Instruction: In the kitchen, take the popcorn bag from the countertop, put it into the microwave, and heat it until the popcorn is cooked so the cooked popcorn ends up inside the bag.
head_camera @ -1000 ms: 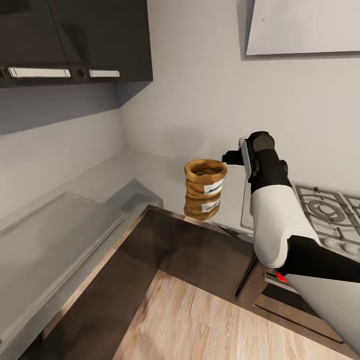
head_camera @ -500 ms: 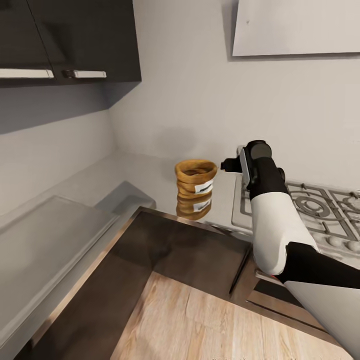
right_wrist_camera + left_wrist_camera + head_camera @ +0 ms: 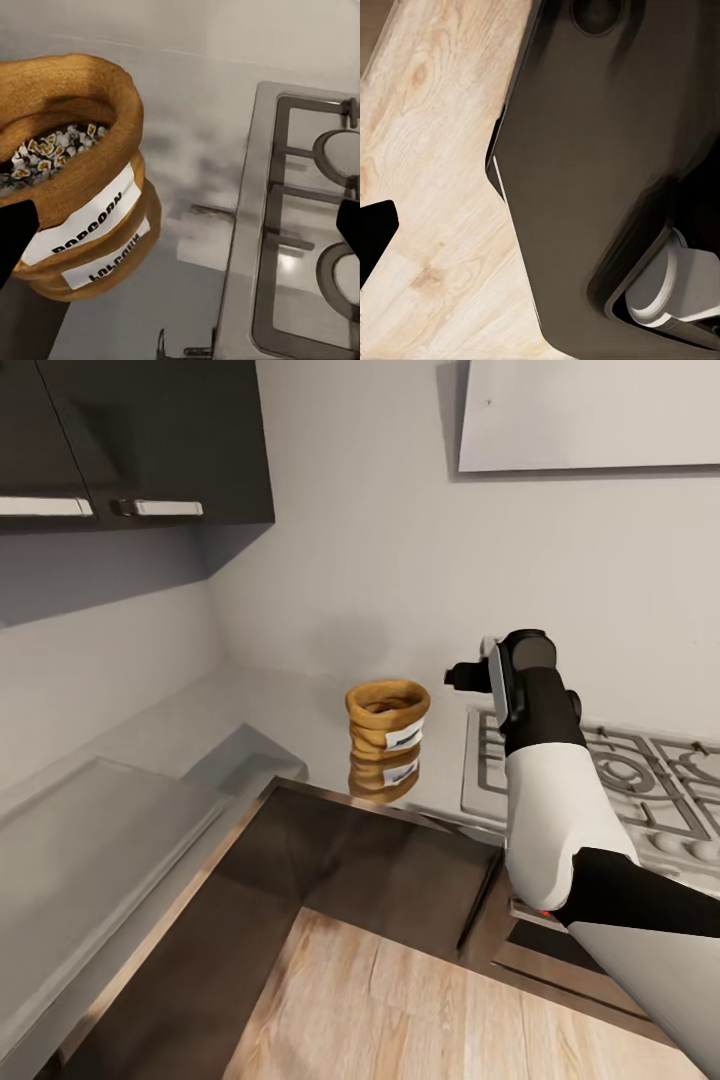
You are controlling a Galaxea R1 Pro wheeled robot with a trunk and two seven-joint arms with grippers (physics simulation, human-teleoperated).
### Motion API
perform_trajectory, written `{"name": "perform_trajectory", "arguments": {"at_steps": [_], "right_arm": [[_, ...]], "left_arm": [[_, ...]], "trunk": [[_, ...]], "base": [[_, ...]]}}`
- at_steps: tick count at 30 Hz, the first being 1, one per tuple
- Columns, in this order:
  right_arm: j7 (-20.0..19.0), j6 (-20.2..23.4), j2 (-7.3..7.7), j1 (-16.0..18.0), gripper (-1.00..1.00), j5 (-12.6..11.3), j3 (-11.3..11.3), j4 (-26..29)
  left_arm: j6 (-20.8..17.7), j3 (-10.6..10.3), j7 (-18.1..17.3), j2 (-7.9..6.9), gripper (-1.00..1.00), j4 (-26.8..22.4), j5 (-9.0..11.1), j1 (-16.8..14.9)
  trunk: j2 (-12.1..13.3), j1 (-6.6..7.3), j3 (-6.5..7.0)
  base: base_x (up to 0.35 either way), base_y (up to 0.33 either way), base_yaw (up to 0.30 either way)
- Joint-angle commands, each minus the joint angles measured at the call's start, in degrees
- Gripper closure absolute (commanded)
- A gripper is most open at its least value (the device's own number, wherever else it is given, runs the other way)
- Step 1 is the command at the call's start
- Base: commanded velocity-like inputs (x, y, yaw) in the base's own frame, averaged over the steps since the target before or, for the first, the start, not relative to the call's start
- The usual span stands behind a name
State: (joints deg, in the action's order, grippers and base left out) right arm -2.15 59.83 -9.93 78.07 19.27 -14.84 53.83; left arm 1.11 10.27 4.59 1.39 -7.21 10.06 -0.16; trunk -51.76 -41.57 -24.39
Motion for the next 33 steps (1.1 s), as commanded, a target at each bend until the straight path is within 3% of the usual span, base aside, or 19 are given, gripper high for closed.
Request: {"name": "perform_trajectory", "arguments": {"at_steps": [1,10,33], "right_arm": [[-0.23,0.17,-0.07,0.06,-1.0,0.32,-0.19,0.04],[-0.23,0.17,-0.07,0.06,-1.0,0.39,-0.18,0.05],[-1.28,0.17,-0.07,-0.99,-1.0,0.25,0.05,-1.42]], "left_arm": [[0.12,-0.06,0.08,0.02,-1.0,-0.01,0.54,-0.02],[0.12,-0.12,0.07,0.02,-1.0,0.0,0.49,-0.02],[0.12,-0.07,0.07,0.02,-1.0,0.0,0.58,-0.02]], "trunk": [[-0.04,-0.03,-0.06],[-0.04,-0.03,-0.06],[-0.04,-0.03,-0.06]], "base": [[0.207,0.177,0.0],[0.199,0.169,0.0],[0.004,0.003,0.0]]}}
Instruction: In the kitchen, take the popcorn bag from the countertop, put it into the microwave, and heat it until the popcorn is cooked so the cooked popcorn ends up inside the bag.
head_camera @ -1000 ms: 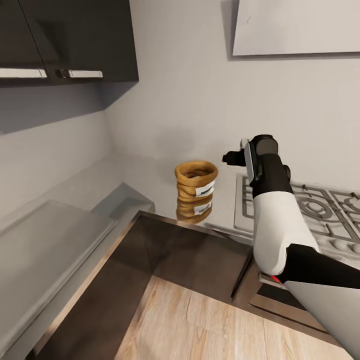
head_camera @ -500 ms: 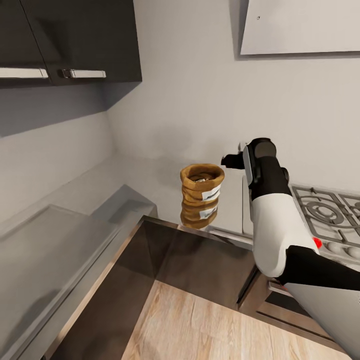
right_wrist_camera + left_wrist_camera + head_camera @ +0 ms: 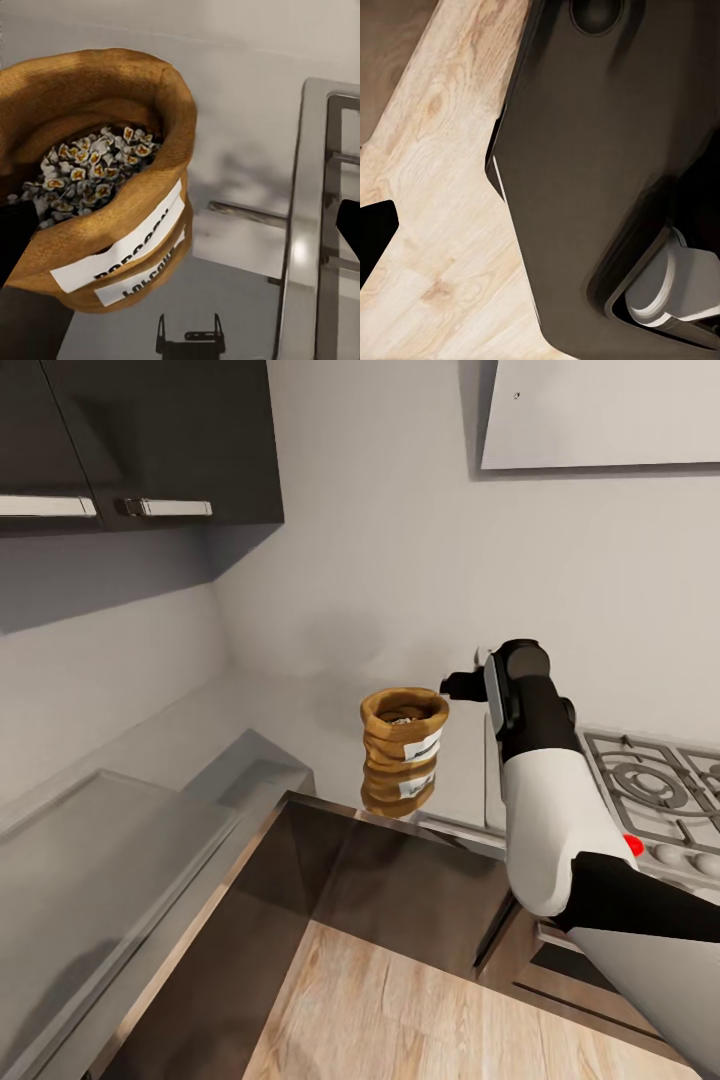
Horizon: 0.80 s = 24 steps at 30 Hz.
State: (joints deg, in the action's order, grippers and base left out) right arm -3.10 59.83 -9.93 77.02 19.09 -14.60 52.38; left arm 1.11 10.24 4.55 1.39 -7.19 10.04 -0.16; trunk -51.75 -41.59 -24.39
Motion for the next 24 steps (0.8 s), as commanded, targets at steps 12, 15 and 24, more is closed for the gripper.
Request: {"name": "perform_trajectory", "arguments": {"at_steps": [12,15,24], "right_arm": [[0.03,0.17,-0.07,0.06,-1.0,0.43,-0.34,-0.61],[0.18,0.17,-0.07,0.06,-1.0,0.44,-0.34,-0.68],[5.34,0.17,-0.07,0.06,-1.0,0.78,-0.51,-3.44]], "left_arm": [[0.12,-0.04,0.11,0.02,-1.0,-0.01,0.59,-0.02],[0.12,-0.04,0.11,0.02,-1.0,-0.01,0.59,-0.02],[0.12,-0.04,0.11,0.02,-1.0,-0.01,0.59,-0.02]], "trunk": [[-0.05,0.0,-0.06],[-0.05,0.0,-0.06],[-0.05,0.0,-0.06]], "base": [[0.0,0.0,0.185],[0.0,0.0,0.054],[0.0,0.0,0.003]]}}
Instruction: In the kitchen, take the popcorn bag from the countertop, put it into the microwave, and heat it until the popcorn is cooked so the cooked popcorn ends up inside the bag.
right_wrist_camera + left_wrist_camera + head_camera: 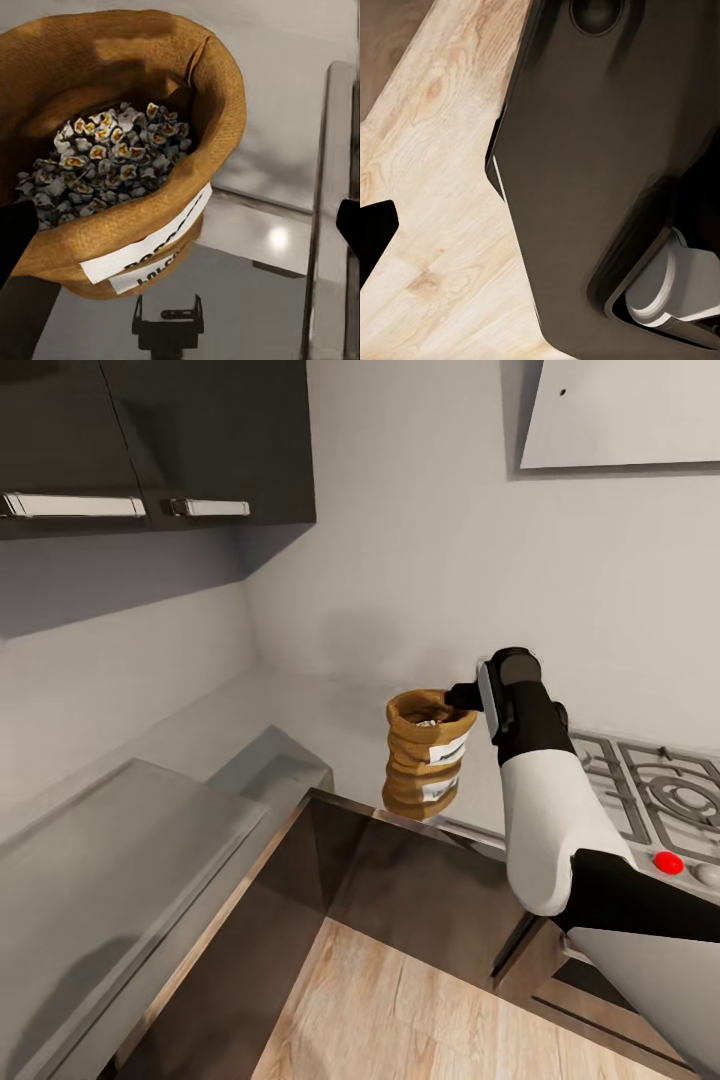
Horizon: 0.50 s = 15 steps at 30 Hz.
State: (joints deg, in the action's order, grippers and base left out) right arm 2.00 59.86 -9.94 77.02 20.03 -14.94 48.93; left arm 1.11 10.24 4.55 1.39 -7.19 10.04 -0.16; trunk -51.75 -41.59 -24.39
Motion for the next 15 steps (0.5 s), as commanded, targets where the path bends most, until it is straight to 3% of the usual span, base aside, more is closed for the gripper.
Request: {"name": "perform_trajectory", "arguments": {"at_steps": [1,10,15], "right_arm": [[0.99,0.14,-0.06,0.06,-1.0,-0.24,-0.28,-1.03],[1.86,0.14,-0.06,0.06,-1.0,-0.45,-1.07,-2.28],[1.95,0.14,-0.06,0.06,-1.0,-0.43,-6.55,-1.6]], "left_arm": [[0.12,-0.04,0.11,0.02,-1.0,-0.01,0.59,-0.01],[0.12,0.05,0.11,0.02,-1.0,-0.05,0.68,-0.01],[0.12,0.05,0.11,0.02,-1.0,-0.1,0.68,-0.01]], "trunk": [[-0.05,0.0,-0.06],[-0.05,0.0,-0.06],[-0.05,0.0,-0.06]], "base": [[0.0,0.0,0.0],[0.0,0.0,0.0],[0.0,0.0,0.0]]}}
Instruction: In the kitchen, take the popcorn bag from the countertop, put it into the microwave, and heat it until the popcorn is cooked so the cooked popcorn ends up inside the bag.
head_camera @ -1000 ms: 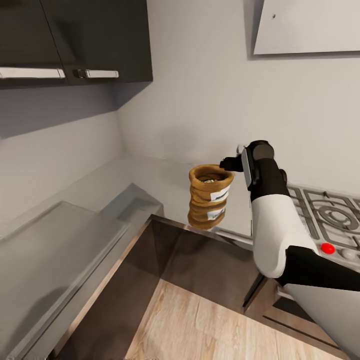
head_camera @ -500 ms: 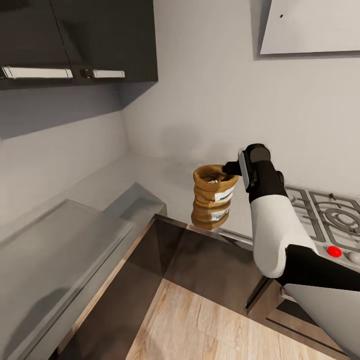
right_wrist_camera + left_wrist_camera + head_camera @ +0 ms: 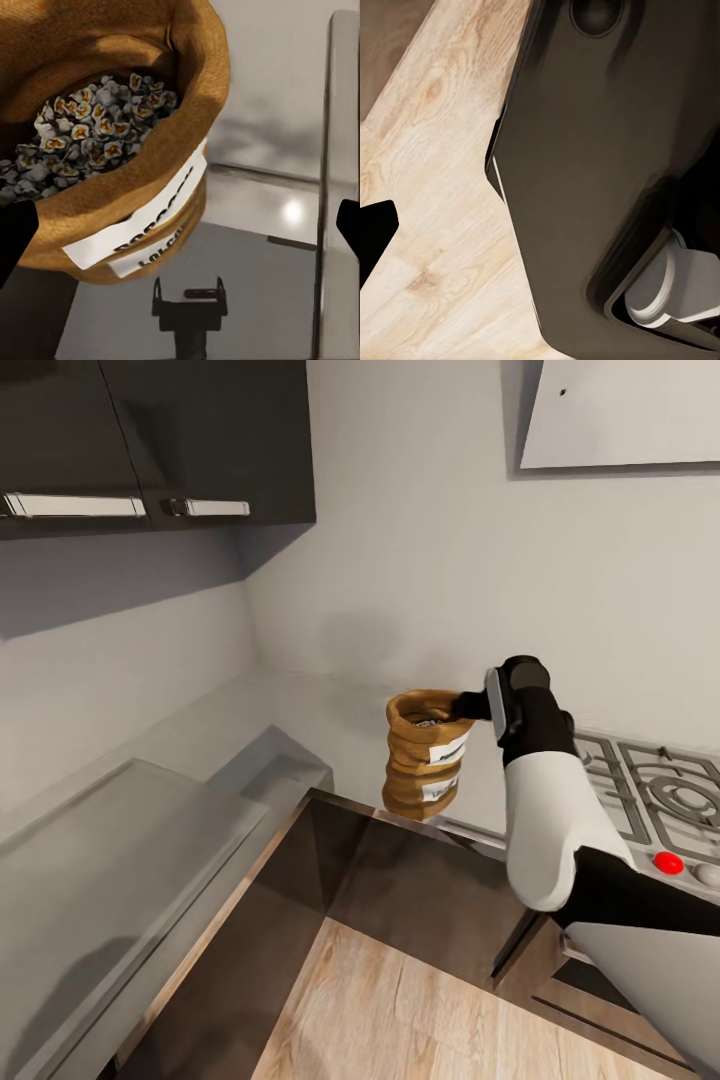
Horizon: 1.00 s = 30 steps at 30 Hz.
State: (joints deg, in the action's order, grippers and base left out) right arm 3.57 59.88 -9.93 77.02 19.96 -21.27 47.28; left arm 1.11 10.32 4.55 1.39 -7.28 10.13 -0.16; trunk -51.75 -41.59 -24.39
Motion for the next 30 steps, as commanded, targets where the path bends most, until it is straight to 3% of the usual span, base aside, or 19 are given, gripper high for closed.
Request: {"name": "perform_trajectory", "arguments": {"at_steps": [1,6,30], "right_arm": [[0.38,0.12,-0.06,0.06,-1.0,-0.36,-0.69,0.12],[0.44,0.12,-0.06,0.06,-1.0,-0.36,-2.29,0.27],[0.37,0.12,-0.06,0.06,-1.0,-0.28,-2.36,-0.18]], "left_arm": [[0.12,-0.04,0.11,0.02,-1.0,-0.01,0.59,-0.02],[0.12,-0.04,0.19,0.1,-1.0,-0.01,0.59,-0.02],[0.12,-0.04,0.28,0.02,-1.0,0.04,0.59,-0.02]], "trunk": [[-0.04,-0.01,-0.06],[-0.04,-0.01,-0.06],[-0.04,-0.01,-0.06]], "base": [[0.0,0.0,0.0],[0.0,0.0,0.0],[0.101,0.0,0.0]]}}
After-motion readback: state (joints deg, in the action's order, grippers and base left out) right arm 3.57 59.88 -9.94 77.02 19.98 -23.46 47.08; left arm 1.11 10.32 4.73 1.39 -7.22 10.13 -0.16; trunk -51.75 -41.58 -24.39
